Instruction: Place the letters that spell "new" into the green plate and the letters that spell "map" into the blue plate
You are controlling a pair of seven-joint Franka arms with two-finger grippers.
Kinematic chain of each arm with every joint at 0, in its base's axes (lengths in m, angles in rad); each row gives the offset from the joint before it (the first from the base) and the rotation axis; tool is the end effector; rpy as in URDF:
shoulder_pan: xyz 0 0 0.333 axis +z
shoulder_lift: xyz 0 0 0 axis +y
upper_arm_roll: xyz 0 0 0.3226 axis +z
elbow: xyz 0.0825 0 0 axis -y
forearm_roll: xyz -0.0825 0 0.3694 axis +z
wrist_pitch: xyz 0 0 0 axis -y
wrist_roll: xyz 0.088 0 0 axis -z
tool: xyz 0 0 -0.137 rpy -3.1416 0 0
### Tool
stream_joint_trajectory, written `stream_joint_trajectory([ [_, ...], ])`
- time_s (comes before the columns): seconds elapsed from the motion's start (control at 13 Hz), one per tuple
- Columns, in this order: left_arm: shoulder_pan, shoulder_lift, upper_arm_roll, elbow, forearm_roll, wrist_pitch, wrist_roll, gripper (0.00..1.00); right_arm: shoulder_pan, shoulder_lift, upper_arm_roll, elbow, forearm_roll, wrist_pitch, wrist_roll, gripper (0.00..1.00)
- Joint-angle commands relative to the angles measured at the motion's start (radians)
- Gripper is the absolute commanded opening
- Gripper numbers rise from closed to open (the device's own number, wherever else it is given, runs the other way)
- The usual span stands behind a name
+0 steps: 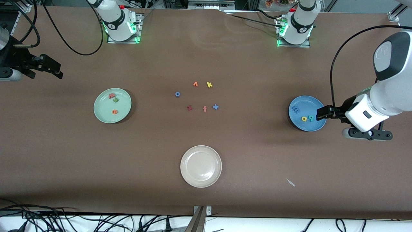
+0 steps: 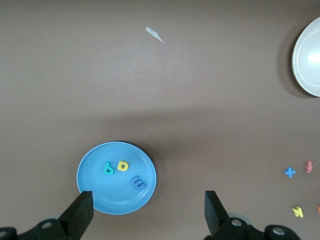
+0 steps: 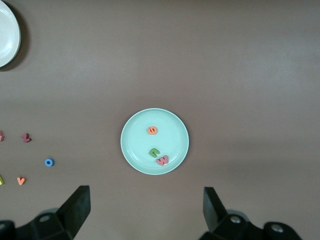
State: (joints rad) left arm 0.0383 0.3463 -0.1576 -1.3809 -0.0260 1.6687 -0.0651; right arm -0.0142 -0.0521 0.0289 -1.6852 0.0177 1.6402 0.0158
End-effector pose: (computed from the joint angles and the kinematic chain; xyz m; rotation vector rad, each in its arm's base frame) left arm 0.6407 -0.0656 0.4930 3.0654 -0.0662 -0.0941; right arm 0.5283 0.0104 0.5824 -3.1253 0.0036 -0.0107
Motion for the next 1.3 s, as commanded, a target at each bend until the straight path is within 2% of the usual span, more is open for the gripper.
stream_joint_trajectory([
  [0.0, -0.021, -0.098, 0.044, -0.139, -0.04, 0.071, 0.05, 0.99, -0.001, -0.006, 0.0, 0.002, 0.004, -0.006, 0.0, 1.0],
  [0.31, -0.008, -0.09, 0.043, -0.122, -0.026, 0.062, 0.126, 1.0, -0.001, -0.005, 0.0, 0.002, 0.004, -0.005, 0.0, 1.0],
  [1.23, -0.023, -0.087, 0.036, -0.063, -0.005, 0.016, 0.133, 1.0, -0.001, -0.006, 0.0, 0.002, 0.002, -0.011, -0.002, 1.0],
])
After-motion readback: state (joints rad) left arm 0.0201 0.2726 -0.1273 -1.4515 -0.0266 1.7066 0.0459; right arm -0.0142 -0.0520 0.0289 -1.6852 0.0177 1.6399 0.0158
